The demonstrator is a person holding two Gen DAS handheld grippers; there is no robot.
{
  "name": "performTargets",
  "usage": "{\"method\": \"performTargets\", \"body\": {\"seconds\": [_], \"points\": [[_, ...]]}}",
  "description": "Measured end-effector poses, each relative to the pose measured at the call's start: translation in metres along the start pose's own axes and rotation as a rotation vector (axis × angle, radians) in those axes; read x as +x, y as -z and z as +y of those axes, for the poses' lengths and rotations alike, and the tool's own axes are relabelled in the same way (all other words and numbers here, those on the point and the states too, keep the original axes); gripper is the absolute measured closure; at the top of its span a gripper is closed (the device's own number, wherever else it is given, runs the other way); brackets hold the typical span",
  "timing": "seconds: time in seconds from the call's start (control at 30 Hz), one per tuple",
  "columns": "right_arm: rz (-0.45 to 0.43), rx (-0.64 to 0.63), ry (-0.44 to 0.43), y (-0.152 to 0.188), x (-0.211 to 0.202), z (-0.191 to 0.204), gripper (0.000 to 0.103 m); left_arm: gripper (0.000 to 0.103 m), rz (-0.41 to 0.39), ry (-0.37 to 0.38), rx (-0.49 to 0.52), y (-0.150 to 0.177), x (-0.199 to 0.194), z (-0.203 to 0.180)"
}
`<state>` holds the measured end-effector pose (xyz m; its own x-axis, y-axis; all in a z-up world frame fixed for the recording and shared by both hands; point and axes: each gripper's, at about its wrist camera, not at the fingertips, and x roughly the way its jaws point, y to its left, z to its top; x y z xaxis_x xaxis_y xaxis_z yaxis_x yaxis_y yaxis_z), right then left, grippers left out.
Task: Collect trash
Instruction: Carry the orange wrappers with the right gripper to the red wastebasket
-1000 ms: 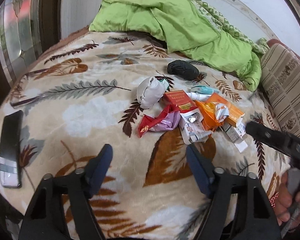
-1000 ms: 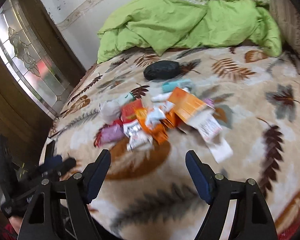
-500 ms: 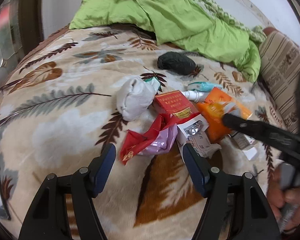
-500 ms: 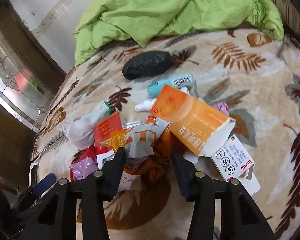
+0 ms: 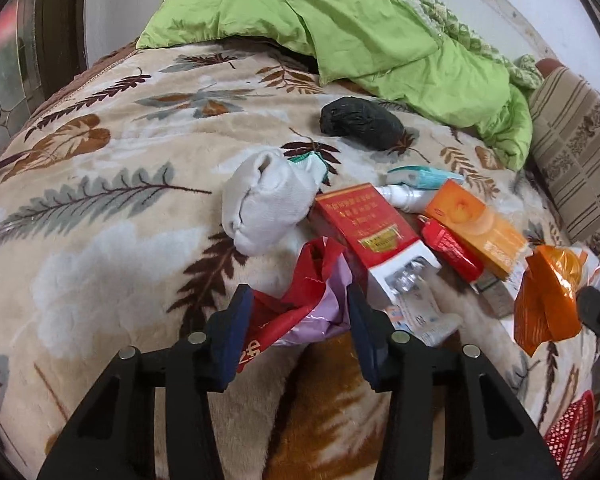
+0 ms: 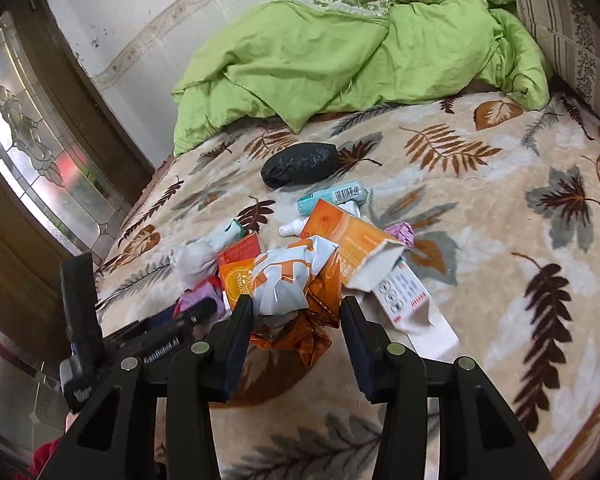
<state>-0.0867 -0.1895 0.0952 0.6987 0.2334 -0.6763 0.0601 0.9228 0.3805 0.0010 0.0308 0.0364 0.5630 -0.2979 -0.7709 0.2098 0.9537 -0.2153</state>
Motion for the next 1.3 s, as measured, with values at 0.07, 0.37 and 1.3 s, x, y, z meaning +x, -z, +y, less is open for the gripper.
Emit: {"method": "performTargets", "body": {"seconds": [0.07,0.37,1.3], "points": [[0.001,-0.003,-0.005,0.005,-0.007,-0.001,0.055,0.058,-0.002,0.02,-0.009,0.006,-0.01,0.0],[-0.018,-0.012,0.0,0.026,-0.047,-0.004,0.055,0.058,-0.05,0.095,0.049,0.025,-0.067,-0.032],[-0.076,0.127,0.041,0.06,-0.129,-0.055,0.055,0.058,-0.07,0.208,0.308,0.065,-0.125,-0.149]]}}
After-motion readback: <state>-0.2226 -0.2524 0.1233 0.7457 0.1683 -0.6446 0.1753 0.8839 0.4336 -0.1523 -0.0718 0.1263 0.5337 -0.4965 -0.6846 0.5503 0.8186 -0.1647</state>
